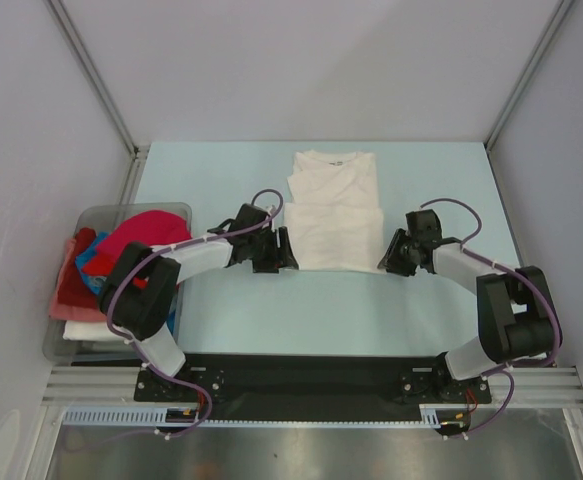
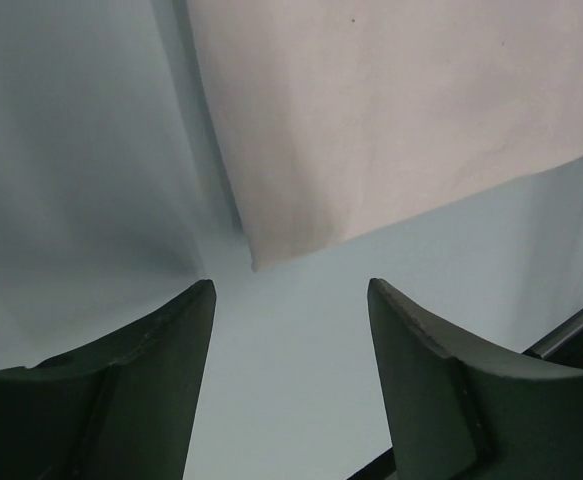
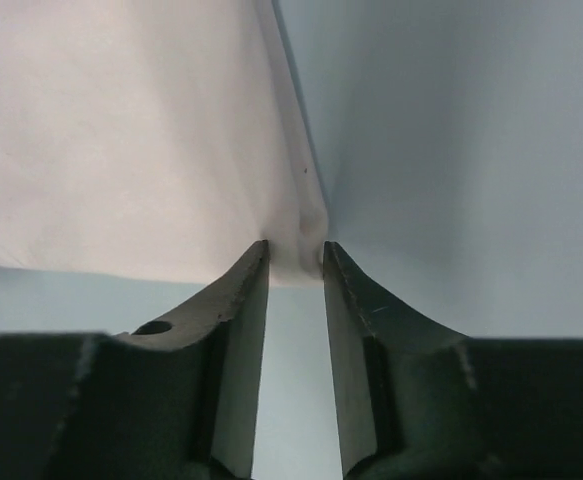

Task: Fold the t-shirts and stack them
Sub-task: Fold the tshirt

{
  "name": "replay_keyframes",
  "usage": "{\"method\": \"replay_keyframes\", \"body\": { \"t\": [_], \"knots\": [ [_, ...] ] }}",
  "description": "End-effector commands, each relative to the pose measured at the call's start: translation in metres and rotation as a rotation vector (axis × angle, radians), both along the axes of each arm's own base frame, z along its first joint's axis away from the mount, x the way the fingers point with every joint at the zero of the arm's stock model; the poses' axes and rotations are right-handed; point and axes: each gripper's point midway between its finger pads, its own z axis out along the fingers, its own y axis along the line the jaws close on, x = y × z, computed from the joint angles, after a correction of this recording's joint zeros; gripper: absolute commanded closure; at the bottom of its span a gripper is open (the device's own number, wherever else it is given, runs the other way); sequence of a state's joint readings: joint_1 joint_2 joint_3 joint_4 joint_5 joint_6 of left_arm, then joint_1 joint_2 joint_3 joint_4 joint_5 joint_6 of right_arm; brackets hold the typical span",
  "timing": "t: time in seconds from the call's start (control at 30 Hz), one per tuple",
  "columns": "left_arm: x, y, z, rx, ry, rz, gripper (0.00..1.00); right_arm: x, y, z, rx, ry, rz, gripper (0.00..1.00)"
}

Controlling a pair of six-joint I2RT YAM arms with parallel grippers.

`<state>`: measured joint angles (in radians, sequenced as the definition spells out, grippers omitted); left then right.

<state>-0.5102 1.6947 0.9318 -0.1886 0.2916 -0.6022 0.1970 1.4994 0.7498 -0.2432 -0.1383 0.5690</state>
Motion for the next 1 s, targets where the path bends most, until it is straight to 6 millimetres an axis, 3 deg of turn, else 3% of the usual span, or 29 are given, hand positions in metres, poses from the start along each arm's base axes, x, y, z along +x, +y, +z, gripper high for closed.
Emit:
{"method": "replay_keyframes", "body": {
  "t": [0.0, 0.07, 0.1, 0.17, 0.53, 0.67, 0.8, 0.97],
  "knots": [
    [0.008, -0.003, 0.004, -0.019, -0.048, 0.015, 0.33, 0.009, 0.009, 0.003, 0.039, -0.030, 0.011, 0.68],
    [0.007, -0.003, 0.003, -0.023, -0.048, 0.017, 0.34, 0.009, 0.011, 0.001, 0.051, -0.026, 0.009, 0.80],
    [0.005, -0.004, 0.000, -0.027, -0.038, 0.014, 0.36, 0.008, 0.011, 0.000, 0.053, -0.024, 0.008, 0.94],
    [0.004, -0.006, -0.002, -0.033, -0.033, 0.010, 0.42, 0.008, 0.011, 0.002, 0.057, -0.028, 0.003, 1.00],
    [0.021, -0.011, -0.020, -0.014, -0.024, 0.031, 0.63, 0.008, 0.011, 0.011, 0.063, -0.053, 0.007, 1.00],
    [0.029, -0.007, -0.018, 0.035, -0.044, 0.025, 1.00, 0.005, 0.010, 0.016, 0.054, -0.049, 0.020, 1.00],
    [0.020, 0.005, 0.002, 0.067, -0.084, 0.009, 1.00, 0.000, 0.007, 0.032, 0.045, -0.057, 0.025, 1.00],
    [-0.006, 0.016, 0.016, 0.056, -0.079, -0.016, 1.00, -0.016, 0.005, 0.052, 0.050, -0.054, 0.034, 1.00]
  ]
}}
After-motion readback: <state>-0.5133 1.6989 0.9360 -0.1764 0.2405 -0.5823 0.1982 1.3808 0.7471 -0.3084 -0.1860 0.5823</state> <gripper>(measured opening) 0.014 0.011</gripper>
